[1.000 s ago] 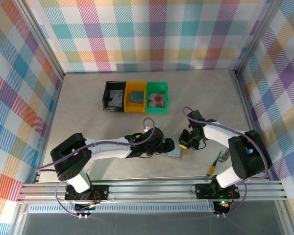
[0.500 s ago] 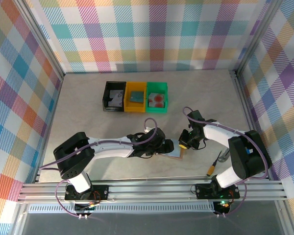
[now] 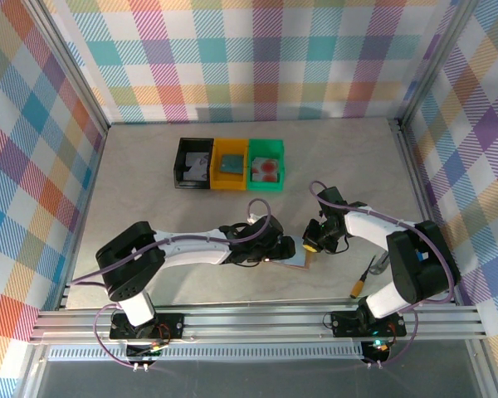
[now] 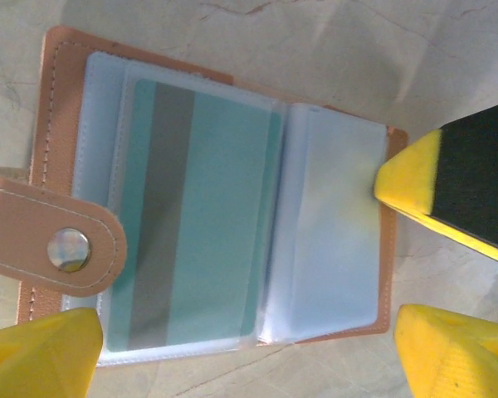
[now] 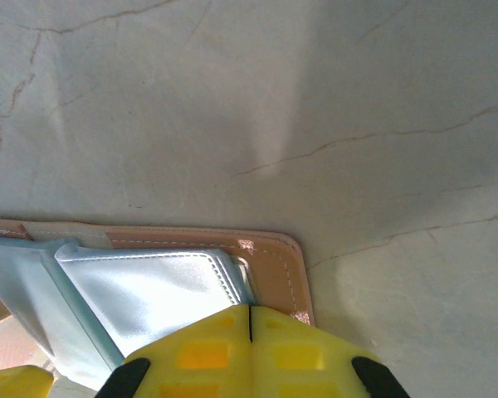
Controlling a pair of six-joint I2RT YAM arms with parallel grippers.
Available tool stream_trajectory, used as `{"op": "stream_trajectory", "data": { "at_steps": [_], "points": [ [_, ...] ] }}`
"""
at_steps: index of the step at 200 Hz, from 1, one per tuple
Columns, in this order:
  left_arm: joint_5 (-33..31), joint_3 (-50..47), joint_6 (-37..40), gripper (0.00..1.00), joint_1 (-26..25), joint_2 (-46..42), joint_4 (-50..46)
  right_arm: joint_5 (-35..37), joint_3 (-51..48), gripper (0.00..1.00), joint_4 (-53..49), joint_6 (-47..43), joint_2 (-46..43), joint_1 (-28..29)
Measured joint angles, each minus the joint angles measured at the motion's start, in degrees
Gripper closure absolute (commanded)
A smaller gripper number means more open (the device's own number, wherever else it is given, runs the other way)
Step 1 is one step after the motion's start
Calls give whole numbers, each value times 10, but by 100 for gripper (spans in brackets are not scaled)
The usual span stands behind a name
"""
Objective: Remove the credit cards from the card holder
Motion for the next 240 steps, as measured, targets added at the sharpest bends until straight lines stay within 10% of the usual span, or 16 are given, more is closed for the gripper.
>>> {"op": "stream_trajectory", "data": {
  "at_steps": [240],
  "points": [
    [-10, 107, 83, 9, -9, 63, -148, 0, -1, 100, 3, 0, 0, 0]
  ]
}}
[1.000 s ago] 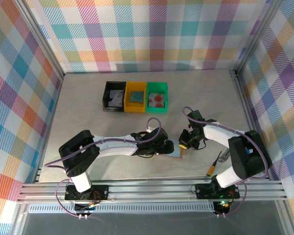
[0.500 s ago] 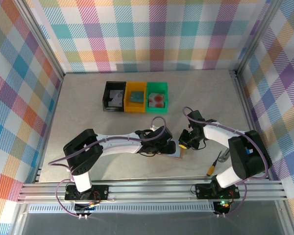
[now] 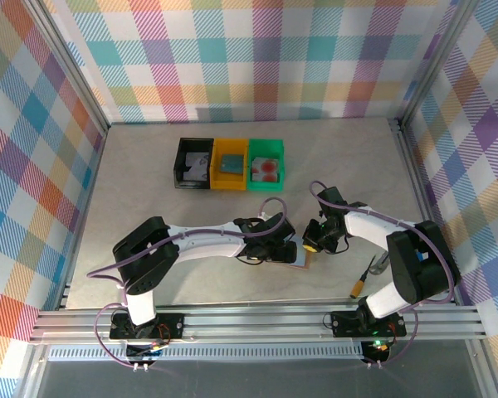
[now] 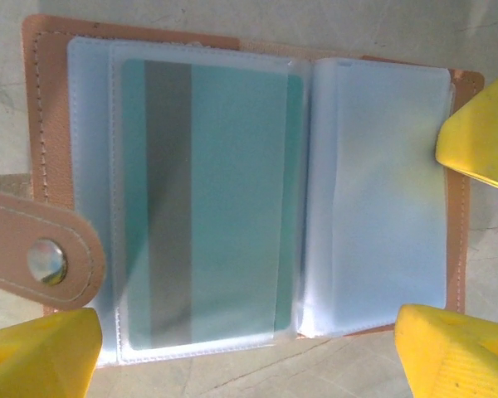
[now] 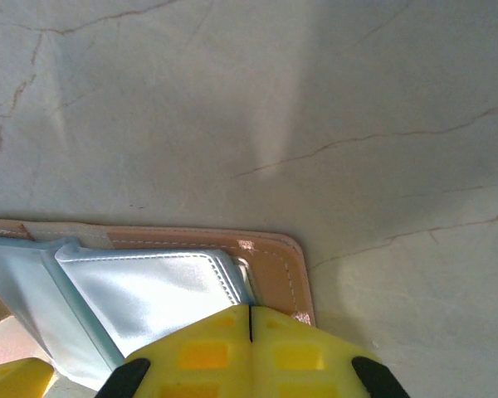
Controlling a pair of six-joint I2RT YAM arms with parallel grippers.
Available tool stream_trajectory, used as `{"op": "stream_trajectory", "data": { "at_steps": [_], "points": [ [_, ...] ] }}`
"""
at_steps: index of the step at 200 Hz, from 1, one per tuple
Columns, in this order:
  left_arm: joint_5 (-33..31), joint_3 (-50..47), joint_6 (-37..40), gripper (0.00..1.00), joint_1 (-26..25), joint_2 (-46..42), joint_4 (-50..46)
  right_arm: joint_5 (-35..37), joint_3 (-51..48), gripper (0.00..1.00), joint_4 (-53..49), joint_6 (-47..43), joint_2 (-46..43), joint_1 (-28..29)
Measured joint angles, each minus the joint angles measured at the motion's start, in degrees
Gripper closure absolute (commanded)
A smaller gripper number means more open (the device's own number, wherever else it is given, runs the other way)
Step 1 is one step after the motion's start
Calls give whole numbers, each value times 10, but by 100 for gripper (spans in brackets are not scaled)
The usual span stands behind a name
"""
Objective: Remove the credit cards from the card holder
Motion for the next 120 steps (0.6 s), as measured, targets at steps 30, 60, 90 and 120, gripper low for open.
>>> {"op": "stream_trajectory", "data": {
  "at_steps": [30, 60, 90, 120],
  "points": [
    [0, 6, 6, 9, 0, 6, -1, 0, 0, 100, 0, 0, 0, 0],
    [1, 13, 8, 9, 0, 12, -5, 0, 0, 100, 0, 0, 0, 0],
    [1, 19, 10, 9, 0, 20, -13, 0, 0, 100, 0, 0, 0, 0],
    [-4, 29, 18, 9, -2, 27, -27, 0, 0, 100, 0, 0, 0, 0]
  ]
}}
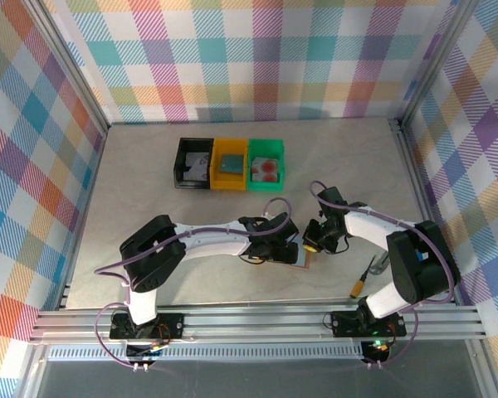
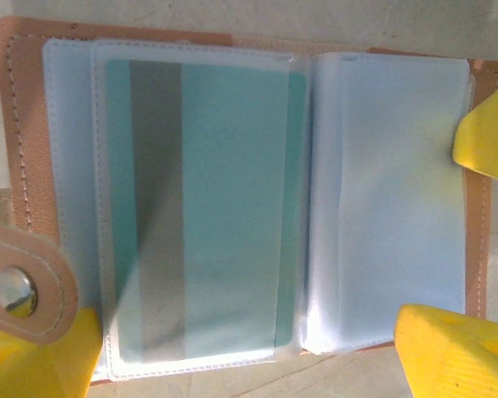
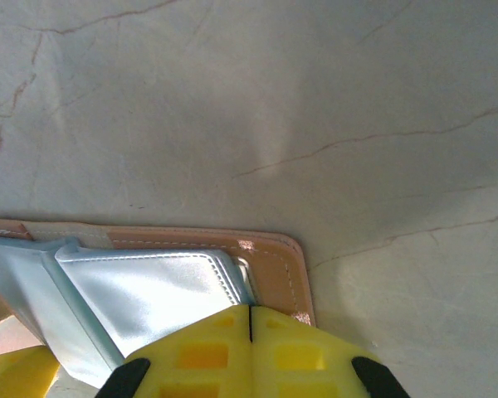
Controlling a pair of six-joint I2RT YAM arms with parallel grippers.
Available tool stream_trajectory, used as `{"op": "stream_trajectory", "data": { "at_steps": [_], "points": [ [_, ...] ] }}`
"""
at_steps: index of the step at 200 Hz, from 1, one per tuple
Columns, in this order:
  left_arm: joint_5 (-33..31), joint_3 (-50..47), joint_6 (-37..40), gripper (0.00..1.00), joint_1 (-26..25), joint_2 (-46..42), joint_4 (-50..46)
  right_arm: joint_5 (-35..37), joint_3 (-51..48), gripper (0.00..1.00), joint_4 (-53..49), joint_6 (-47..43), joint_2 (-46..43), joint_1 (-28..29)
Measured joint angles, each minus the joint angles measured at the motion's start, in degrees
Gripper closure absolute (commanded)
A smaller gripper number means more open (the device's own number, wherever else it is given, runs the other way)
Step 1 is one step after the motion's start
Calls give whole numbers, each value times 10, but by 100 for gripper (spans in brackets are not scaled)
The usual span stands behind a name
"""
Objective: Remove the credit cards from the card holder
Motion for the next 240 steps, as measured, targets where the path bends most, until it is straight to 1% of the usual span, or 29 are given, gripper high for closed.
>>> {"op": "stream_trajectory", "data": {
  "at_steps": [36, 110, 194, 240],
  "points": [
    [-9, 10, 7, 9, -7, 6, -13, 0, 0, 100, 0, 0, 0, 0],
    [-9, 12, 7, 9, -8, 9, -14, 0, -2, 100, 3, 0, 0, 0],
    [10, 11, 0, 9, -8, 9, 14, -2, -3, 100, 5, 0, -1, 0],
    [10, 11, -4, 9, -8, 9, 18, -2, -7, 100, 9, 0, -4, 0]
  ]
}}
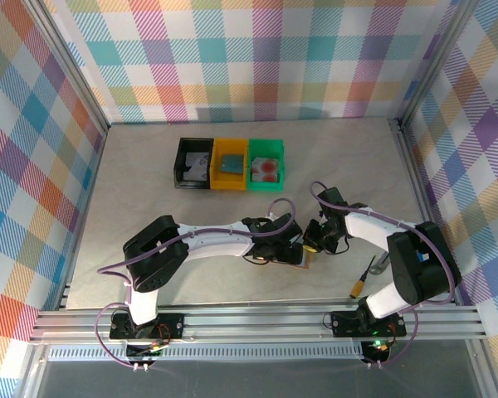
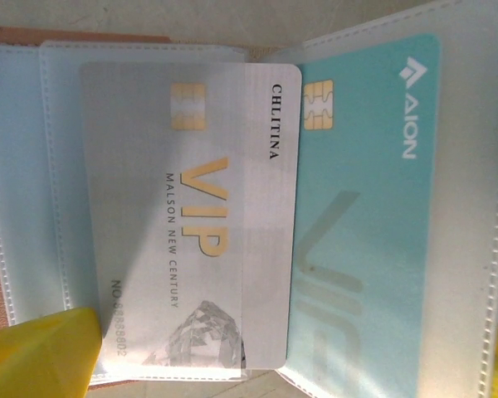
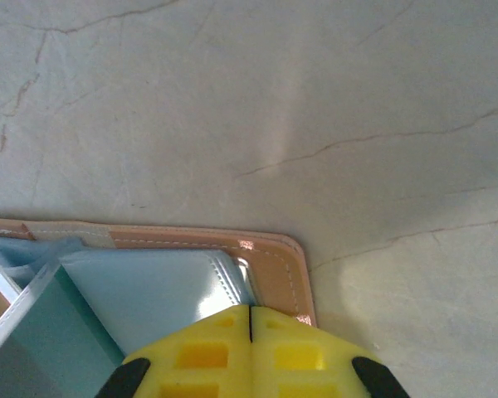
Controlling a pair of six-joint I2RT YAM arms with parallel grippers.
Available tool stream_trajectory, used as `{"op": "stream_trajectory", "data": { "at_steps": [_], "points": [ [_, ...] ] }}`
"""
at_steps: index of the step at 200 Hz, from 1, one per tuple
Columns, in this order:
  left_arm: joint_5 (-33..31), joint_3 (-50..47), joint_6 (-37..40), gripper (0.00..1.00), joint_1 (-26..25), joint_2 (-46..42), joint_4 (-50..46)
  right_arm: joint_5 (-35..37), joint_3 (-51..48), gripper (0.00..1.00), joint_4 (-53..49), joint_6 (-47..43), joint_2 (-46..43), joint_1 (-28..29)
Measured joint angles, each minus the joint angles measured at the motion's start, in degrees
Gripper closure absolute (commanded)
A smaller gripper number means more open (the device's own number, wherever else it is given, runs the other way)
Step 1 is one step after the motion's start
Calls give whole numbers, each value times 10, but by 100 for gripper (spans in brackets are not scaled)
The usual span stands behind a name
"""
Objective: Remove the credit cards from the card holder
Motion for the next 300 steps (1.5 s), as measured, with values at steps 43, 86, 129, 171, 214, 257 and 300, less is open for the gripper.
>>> {"op": "stream_trajectory", "data": {
  "at_steps": [43, 86, 129, 171, 214, 257, 300],
  "points": [
    [0, 0, 0, 9, 0, 0, 0, 2, 0, 100, -1, 0, -3, 0],
    [0, -1, -5, 9, 0, -2, 2, 10, -3, 100, -8, -2, -16, 0],
    [3, -1, -6, 8, 0, -7, 14, 24, -3, 100, -30, -4, -59, 0],
    [15, -1, -7, 9, 0, -7, 28, 35, -3, 100, -52, -4, -88, -6],
    [16, -1, -8, 8, 0, -9, 32, 59, -3, 100, -77, -5, -125, -19],
    [6, -25, -7, 6, 0, -57, 47, 65, -2, 100, -99, -16, -146, -39],
    [-26, -87, 0, 6, 3, -144, 91, 29, -2, 100, -100, -33, -160, -48]
  ]
}}
